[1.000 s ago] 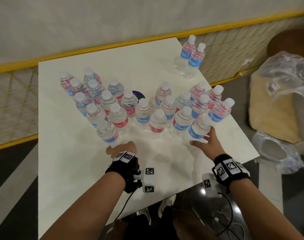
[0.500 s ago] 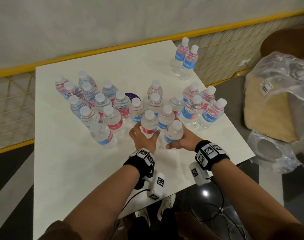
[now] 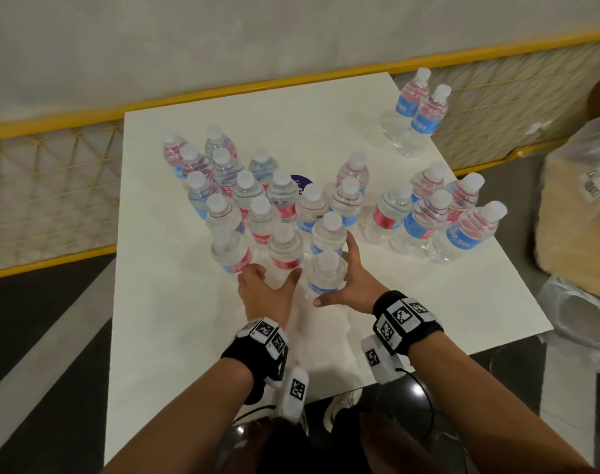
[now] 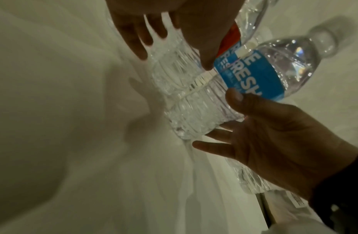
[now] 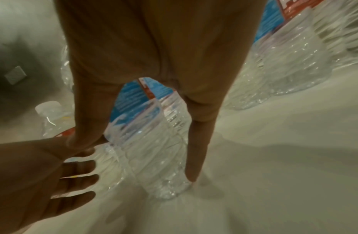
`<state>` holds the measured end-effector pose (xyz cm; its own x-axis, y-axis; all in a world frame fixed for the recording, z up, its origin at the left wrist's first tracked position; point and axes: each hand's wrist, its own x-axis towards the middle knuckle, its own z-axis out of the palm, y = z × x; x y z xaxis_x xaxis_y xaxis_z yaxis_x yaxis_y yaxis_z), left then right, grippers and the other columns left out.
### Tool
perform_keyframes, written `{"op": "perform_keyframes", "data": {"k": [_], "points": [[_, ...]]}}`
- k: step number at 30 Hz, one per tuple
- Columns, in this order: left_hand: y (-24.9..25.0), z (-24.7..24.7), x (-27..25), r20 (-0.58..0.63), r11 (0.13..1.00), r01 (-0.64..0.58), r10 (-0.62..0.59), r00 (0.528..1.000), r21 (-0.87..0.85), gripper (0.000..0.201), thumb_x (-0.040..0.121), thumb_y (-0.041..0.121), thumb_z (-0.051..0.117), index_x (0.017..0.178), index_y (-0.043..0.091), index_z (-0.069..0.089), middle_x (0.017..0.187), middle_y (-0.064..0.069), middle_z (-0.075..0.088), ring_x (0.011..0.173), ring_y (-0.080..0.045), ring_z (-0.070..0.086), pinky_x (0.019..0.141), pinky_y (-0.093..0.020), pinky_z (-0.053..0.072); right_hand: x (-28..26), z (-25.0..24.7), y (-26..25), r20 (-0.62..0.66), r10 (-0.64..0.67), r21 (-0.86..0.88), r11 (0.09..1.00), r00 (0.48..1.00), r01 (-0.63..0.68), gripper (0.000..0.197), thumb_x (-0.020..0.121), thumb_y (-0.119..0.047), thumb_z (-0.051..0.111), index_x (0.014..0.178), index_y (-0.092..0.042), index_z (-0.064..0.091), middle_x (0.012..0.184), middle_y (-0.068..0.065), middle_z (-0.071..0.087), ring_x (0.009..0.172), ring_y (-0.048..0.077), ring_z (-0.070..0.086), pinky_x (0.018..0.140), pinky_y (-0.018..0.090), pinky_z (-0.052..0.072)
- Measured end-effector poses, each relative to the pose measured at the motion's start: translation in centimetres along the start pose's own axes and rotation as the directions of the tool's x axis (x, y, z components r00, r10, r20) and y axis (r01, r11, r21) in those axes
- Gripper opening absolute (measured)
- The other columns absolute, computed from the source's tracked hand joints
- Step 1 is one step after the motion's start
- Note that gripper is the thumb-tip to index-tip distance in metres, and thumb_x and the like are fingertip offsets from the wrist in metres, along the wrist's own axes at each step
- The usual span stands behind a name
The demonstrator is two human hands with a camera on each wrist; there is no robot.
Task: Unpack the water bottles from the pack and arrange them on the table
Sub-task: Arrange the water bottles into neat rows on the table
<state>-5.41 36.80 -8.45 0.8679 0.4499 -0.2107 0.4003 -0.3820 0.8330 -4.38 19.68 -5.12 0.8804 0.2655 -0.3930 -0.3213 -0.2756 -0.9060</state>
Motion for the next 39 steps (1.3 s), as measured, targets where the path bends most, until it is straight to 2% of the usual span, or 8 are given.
{"op": "perform_keyframes", "data": {"k": [6,11,15,19,25,29,35,39], "points": [[-0.2,-0.9,0.0,-0.191,1.000,-0.016,0.013,0.981,-0.014,0.107,0.042,0.049,0.090,0.124,0.007,0.035,0.132,-0.012,0.028,0.120,-0.030,0.032,0.105,-0.037,0.034,0.9,1.4,-0.8,-0.017,-0.033,-0.066,0.997,0.999,0.032,0.149,0.050,-0.016,0.092,0.141,-0.038,-0.024,0.157,-0.008,0.010,0.143,0.014,0.023,0.112,0.045,0.032],[-1.3,-3.3,1.2,-0.185,0.993,-0.119,0.118,0.976,0.005,0.118,0.043,0.049,0.090,0.133,0.003,0.031,0.137,-0.010,0.022,0.127,-0.022,0.032,0.112,-0.033,0.033,1.1,1.3,0.0,-0.011,-0.014,-0.037,0.999,1.000,0.013,0.139,0.061,0.002,0.084,0.143,-0.033,-0.022,0.156,-0.010,0.008,0.130,0.004,0.030,0.095,0.023,0.040],[-3.4,-5.8,3.2,-0.334,0.977,-0.171,0.120,0.935,-0.129,0.124,0.044,0.027,0.095,0.139,-0.007,0.022,0.146,-0.017,0.011,0.122,0.006,0.017,0.105,0.003,0.012,1.1,1.5,0.5,-0.011,-0.023,-0.013,1.000,1.000,0.023,0.137,0.062,0.003,0.084,0.143,-0.032,-0.020,0.155,-0.011,0.009,0.128,0.005,0.033,0.077,0.003,0.046],[-4.2,-6.7,5.8,-0.065,0.964,-0.093,0.079,0.995,-0.251,0.130,0.059,0.014,0.089,0.148,0.017,-0.006,0.155,-0.002,0.005,0.135,-0.001,0.018,0.112,-0.021,0.020,1.4,2.0,0.1,-0.018,-0.020,-0.036,0.999,1.000,0.019,0.139,0.060,0.000,0.086,0.144,-0.030,-0.021,0.156,-0.010,0.006,0.130,0.005,0.031,0.092,0.018,0.040],[-2.8,-6.1,9.6,-0.030,0.980,-0.064,0.060,0.998,-0.191,0.117,0.068,0.000,0.078,0.149,0.009,-0.005,0.152,-0.015,0.011,0.140,-0.025,0.024,0.113,-0.026,0.020,1.6,3.6,0.0,-0.055,-0.033,-0.040,0.999,0.998,0.031,0.140,0.058,-0.003,0.087,0.144,-0.028,-0.021,0.156,-0.010,0.003,0.133,0.006,0.028,0.094,0.017,0.038],[-2.8,-6.3,9.8,0.051,0.994,-0.077,0.082,0.995,-0.083,0.136,0.053,0.006,0.086,0.148,0.013,-0.011,0.151,-0.017,0.011,0.140,-0.028,0.026,0.117,-0.041,0.024,1.5,4.7,0.1,-0.011,-0.048,0.000,0.999,0.999,0.048,0.140,0.061,0.004,0.084,0.141,-0.032,-0.024,0.156,-0.008,0.002,0.132,0.009,0.032,0.075,-0.002,0.043],[-3.2,-7.1,6.3,0.143,0.990,-0.130,0.120,0.982,0.060,0.156,0.048,0.042,0.091,0.143,0.008,-0.029,0.154,-0.005,-0.026,0.145,-0.014,-0.010,0.115,-0.022,-0.001,1.5,5.7,-0.2,-0.002,-0.051,0.004,0.999,0.999,0.051,0.136,0.065,0.006,0.081,0.143,-0.029,-0.024,0.156,-0.008,0.001,0.130,0.018,0.040,0.066,0.003,0.048],[-3.1,-7.3,6.3,0.162,0.991,-0.131,0.127,0.979,0.014,0.161,0.043,0.051,0.090,0.143,0.014,-0.030,0.154,0.000,-0.024,0.147,-0.016,-0.005,0.121,-0.036,0.008,1.8,7.3,-0.3,-0.053,-0.042,0.017,0.999,0.998,0.043,0.137,0.063,0.005,0.082,0.144,-0.031,-0.023,0.155,-0.010,0.006,0.136,0.022,0.036,0.073,0.009,0.048]]}}
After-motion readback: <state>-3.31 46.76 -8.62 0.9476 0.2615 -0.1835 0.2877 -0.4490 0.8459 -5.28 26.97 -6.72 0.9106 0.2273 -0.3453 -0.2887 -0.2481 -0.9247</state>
